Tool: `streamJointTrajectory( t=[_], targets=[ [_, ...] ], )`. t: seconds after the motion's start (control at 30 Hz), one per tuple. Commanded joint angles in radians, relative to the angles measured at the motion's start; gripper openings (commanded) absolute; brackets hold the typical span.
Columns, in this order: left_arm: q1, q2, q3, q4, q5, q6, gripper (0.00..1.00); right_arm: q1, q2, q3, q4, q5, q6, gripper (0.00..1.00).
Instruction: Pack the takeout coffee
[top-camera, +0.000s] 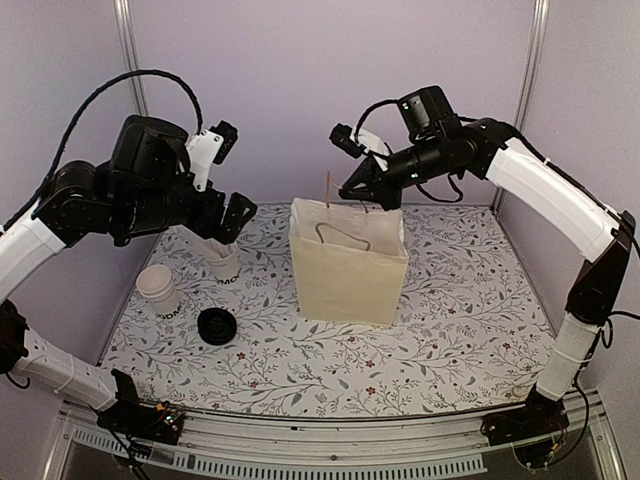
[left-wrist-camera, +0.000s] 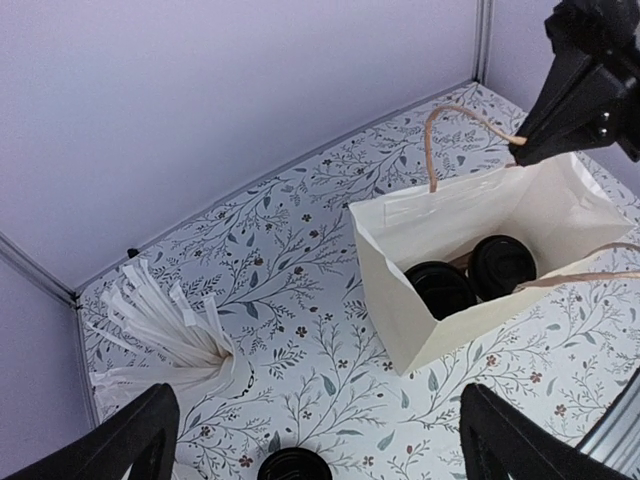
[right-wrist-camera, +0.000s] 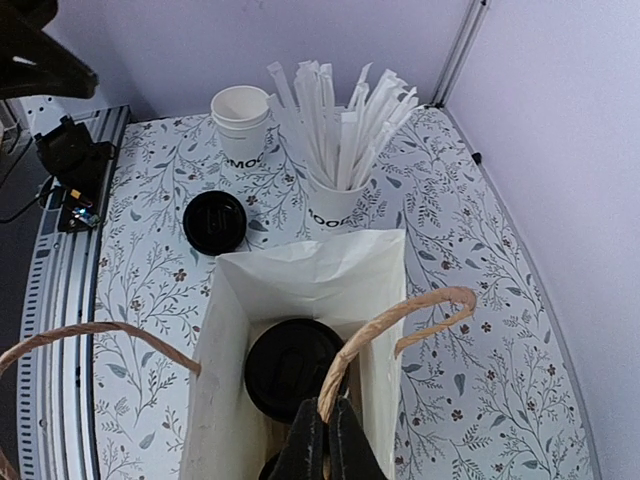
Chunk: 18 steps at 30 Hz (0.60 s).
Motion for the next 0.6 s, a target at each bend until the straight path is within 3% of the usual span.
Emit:
streamJointTrajectory(
  t=[0.0,0.57],
  targets=[
    [0.021,-0.022,-0.022,0.042,-0.001,0.023,1.0,0.047,-0.073,-0.045,-0.061,-0.113,-0.072,0.03],
    [0.049,-0.059,-0.071,0.089,-0.014,0.0,1.0,0.133,-0.105,-0.12,-0.184,-0.254,-0.214,0.04]
  ],
)
